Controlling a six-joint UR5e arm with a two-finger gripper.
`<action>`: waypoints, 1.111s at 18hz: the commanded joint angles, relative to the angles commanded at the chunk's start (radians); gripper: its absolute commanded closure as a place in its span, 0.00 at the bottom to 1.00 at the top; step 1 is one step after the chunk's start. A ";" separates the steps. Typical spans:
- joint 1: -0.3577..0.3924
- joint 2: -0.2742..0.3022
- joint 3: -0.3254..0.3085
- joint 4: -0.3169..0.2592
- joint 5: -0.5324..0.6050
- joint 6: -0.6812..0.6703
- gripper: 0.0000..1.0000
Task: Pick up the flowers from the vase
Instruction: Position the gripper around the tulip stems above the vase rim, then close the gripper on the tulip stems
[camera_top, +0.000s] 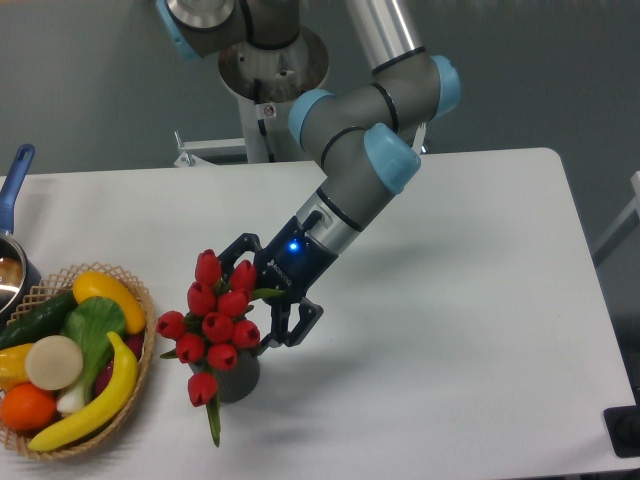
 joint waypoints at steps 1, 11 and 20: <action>-0.002 -0.005 0.000 0.002 -0.005 0.000 0.00; 0.005 -0.012 0.008 0.008 -0.035 0.008 0.53; 0.014 -0.006 0.003 0.008 -0.063 0.005 0.64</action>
